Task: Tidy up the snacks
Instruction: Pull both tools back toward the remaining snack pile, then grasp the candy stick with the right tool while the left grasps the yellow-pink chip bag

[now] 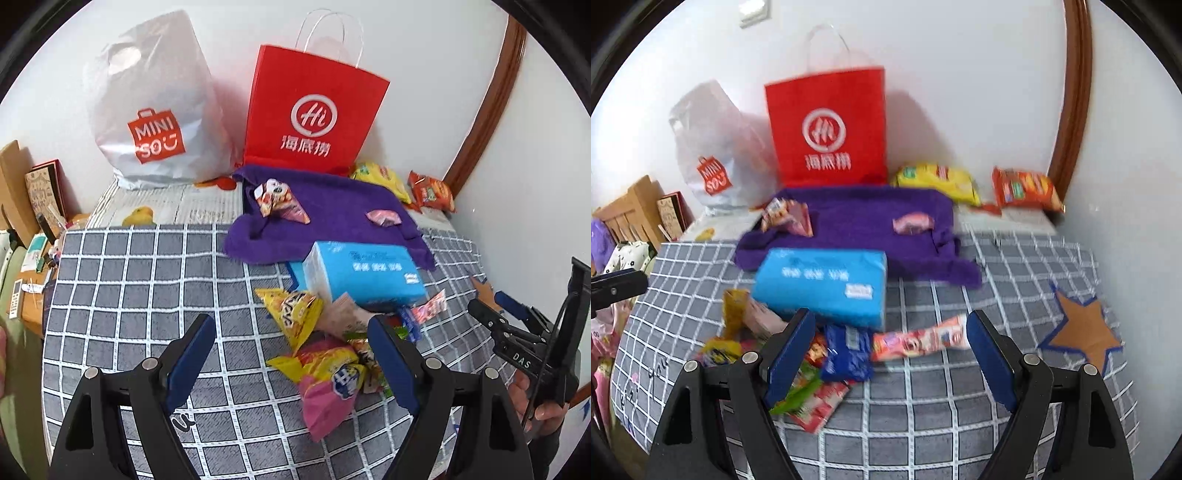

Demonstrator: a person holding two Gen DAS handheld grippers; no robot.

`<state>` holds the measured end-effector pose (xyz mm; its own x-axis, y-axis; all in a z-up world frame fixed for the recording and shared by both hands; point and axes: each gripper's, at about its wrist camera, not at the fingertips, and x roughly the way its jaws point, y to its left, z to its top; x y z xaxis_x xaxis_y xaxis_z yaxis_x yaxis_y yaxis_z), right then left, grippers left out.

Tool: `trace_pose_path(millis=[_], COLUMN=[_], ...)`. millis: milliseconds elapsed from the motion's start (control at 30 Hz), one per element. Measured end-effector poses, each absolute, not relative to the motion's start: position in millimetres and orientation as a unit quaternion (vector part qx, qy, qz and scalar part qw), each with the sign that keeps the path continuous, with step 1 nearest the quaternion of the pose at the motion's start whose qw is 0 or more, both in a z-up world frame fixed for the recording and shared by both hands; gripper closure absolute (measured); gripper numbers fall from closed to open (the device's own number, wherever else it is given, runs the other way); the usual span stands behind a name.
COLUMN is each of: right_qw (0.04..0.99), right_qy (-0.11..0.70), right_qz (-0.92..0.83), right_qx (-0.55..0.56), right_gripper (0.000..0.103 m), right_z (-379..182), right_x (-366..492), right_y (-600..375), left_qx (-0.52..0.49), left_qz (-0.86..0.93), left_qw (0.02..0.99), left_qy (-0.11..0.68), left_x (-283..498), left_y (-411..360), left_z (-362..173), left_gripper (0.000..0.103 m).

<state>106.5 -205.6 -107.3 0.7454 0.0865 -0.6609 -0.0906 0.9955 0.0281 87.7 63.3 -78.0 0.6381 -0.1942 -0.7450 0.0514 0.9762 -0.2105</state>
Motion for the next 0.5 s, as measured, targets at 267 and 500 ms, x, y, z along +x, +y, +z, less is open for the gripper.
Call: trace_pose_path(millis=[267, 500], right_qw=[0.902, 0.889], right_qy=[0.425, 0.442], right_qz=[0.05, 0.054], right_qx=[0.065, 0.11], right_gripper=[0.042, 0.042], right_z=[-173, -196], right_x=[127, 160], right_y=[-240, -244], left_qx=[-0.098, -0.111], left_qz=[-0.069, -0.064], left_qw=[0.891, 0.878], left_qy=[0.439, 0.462], left_x=[103, 120], left_y=[61, 66], left_z=[-114, -133], left_gripper=[0.02, 0.02])
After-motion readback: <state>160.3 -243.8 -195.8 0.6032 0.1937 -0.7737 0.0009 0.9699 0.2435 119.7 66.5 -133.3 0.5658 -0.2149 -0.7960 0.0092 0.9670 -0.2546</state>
